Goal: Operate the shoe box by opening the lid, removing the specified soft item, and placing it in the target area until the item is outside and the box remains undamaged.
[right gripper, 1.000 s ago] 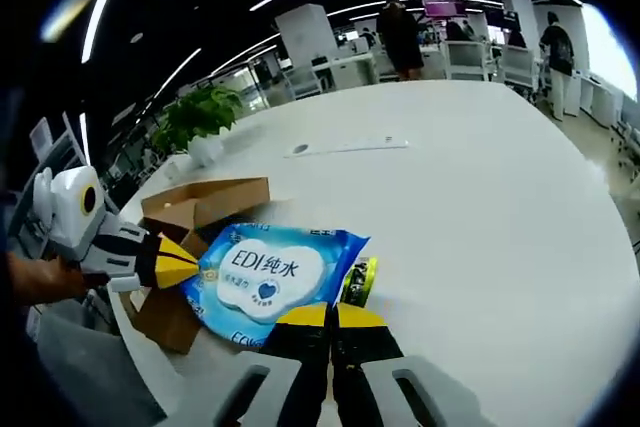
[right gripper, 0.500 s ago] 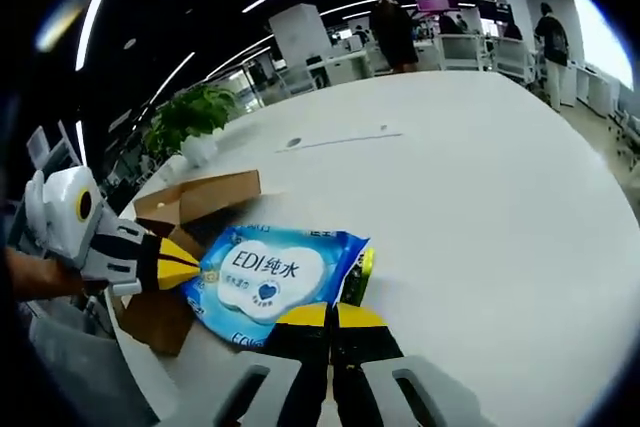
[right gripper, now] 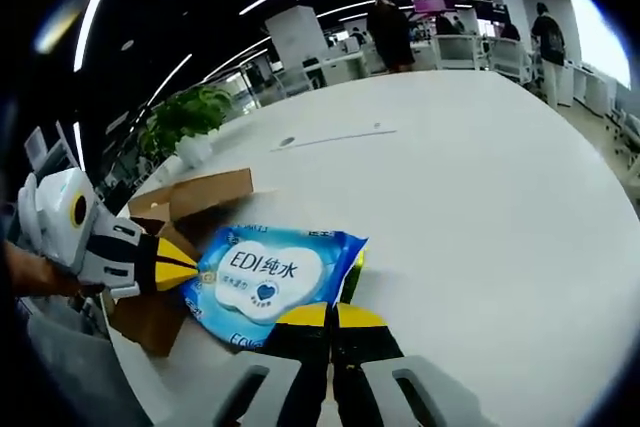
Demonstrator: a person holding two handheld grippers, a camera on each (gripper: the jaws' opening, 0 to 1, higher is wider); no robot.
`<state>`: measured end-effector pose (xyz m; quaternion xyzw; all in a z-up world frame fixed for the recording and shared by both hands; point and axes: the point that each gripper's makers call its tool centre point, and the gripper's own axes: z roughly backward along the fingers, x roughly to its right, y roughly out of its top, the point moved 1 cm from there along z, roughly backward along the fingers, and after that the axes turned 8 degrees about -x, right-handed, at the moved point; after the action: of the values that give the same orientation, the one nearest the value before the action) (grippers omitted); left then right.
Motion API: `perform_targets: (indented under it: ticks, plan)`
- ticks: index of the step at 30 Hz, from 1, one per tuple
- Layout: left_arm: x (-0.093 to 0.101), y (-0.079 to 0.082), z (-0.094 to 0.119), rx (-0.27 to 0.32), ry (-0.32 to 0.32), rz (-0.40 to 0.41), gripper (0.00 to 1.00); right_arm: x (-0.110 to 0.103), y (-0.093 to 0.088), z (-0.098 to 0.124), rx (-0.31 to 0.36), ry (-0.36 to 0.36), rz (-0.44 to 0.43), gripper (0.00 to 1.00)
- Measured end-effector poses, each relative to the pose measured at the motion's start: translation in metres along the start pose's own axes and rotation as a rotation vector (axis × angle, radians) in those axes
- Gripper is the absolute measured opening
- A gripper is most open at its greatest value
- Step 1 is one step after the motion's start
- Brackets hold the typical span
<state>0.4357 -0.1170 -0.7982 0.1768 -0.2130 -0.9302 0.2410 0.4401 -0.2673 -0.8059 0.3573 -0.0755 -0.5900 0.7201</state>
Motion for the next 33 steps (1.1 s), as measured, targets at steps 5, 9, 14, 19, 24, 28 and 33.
perform_targets:
  ticks: [5,9,14,19,24,28,33]
  plan:
    - [0.002,0.0,-0.003,-0.009,0.008,-0.051,0.0,0.002,-0.003,-0.002,-0.001,-0.005,0.0,0.0]
    - [0.005,-0.003,-0.004,-0.021,0.017,-0.094,0.0,0.002,-0.006,-0.003,0.0,-0.005,-0.008,0.0]
    - [0.005,-0.005,-0.005,-0.034,0.019,-0.124,0.0,0.002,-0.007,-0.003,0.005,-0.01,-0.002,0.0]
    - [0.005,-0.006,-0.005,-0.034,0.015,-0.12,0.0,0.004,-0.009,-0.003,0.008,-0.006,-0.041,0.0]
    - [0.003,-0.004,-0.001,-0.023,-0.005,-0.069,0.03,0.006,-0.011,0.0,0.011,-0.021,-0.034,0.0]
    - [0.002,-0.005,0.004,-0.016,-0.029,0.001,0.07,0.006,-0.011,0.005,0.015,-0.027,-0.024,0.02]
    - [-0.001,-0.007,0.011,-0.009,-0.047,0.059,0.11,0.005,-0.009,0.012,0.028,-0.033,0.0,0.05]
